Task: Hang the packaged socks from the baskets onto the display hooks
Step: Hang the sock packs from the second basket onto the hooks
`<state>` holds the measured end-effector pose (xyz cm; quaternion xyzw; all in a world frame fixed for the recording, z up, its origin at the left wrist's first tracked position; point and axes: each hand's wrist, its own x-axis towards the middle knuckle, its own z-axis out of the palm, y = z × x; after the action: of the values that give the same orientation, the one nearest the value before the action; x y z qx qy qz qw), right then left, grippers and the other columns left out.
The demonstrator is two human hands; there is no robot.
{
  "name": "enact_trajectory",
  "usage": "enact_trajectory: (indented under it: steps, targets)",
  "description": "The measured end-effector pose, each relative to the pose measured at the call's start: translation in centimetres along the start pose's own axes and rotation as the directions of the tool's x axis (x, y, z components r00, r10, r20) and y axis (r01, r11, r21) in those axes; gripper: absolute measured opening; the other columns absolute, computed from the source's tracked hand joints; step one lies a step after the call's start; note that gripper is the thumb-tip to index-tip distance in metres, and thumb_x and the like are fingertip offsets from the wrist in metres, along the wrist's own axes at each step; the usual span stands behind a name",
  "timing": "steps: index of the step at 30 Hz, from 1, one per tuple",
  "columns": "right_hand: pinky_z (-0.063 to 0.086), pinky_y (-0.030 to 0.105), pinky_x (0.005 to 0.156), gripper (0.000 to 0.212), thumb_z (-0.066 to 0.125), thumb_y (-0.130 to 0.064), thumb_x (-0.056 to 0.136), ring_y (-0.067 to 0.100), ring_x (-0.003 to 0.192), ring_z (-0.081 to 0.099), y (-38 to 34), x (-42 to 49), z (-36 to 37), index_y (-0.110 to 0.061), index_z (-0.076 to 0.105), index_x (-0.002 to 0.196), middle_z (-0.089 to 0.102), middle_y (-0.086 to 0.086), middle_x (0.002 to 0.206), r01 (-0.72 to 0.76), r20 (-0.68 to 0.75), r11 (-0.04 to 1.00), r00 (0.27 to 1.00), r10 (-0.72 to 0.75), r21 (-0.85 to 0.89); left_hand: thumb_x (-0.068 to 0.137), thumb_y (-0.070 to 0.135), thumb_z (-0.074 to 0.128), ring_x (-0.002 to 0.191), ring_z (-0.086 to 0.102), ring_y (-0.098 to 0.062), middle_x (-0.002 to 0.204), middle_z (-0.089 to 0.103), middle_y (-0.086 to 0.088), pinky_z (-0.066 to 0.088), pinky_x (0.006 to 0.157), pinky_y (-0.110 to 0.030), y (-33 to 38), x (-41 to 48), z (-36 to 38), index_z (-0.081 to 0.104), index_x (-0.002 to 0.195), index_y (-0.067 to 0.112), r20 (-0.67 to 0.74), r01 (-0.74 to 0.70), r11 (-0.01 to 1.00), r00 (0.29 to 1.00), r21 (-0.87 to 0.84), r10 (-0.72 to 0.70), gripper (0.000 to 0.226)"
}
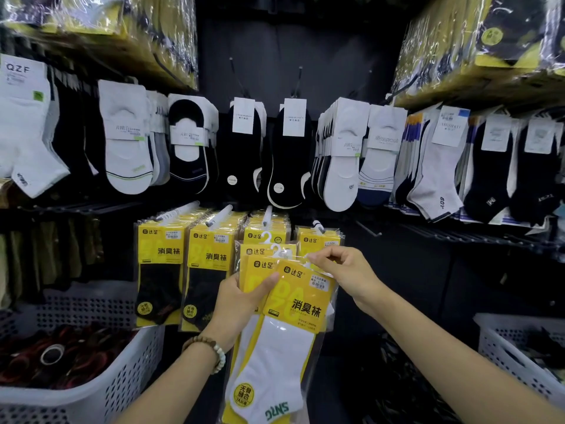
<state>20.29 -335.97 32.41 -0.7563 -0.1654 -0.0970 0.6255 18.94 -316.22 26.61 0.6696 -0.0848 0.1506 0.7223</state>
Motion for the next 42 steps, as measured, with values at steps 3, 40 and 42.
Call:
enact_trajectory:
  steps: [3,40,42]
  targets:
    - [0.05,0.015,0.073,0.008,0.071,-0.024,0.082,0.009,0.087,0.068,0.2,-0.2,-0.3,-0.018,0.073,0.076,0.074,-0.003,0.086,-0.006,0.011,1.0,1.0,0.006,0.013,0.065,0.044,0.076,0.071,0.071,-0.007,0.079,0.075,0.008,0.051,0.053,-0.013,0.1,0.2,-0.3,0.071,0.085,0.019,-0.032,-0.019,1.0,0.999,0.023,0.02,0.032]
    - [0.041,0.022,0.071,0.032,0.076,-0.022,0.079,0.017,0.089,0.055,8.9,5.6,-2.1,-0.009,0.057,0.1,0.057,0.003,0.094,-0.22,-0.557,0.975,0.808,0.192,0.016,0.065,0.056,0.071,0.077,0.067,-0.019,0.082,0.071,-0.005,0.057,0.072,-0.034,-1.6,4.8,-2.2,0.068,0.093,0.005,-0.139,0.03,0.999,0.99,0.044,-0.023,0.058]
    - [0.046,0.022,0.071,0.021,0.07,-0.025,0.084,0.018,0.089,0.06,7.8,4.2,-1.4,-0.01,0.061,0.096,0.063,0.004,0.093,-0.153,-0.436,0.988,0.887,0.154,0.038,0.059,0.057,0.073,0.073,0.07,-0.011,0.075,0.074,0.004,0.054,0.062,-0.024,-1.4,4.3,-2.0,0.071,0.088,0.018,-0.161,0.012,0.999,0.987,0.052,-0.003,0.049]
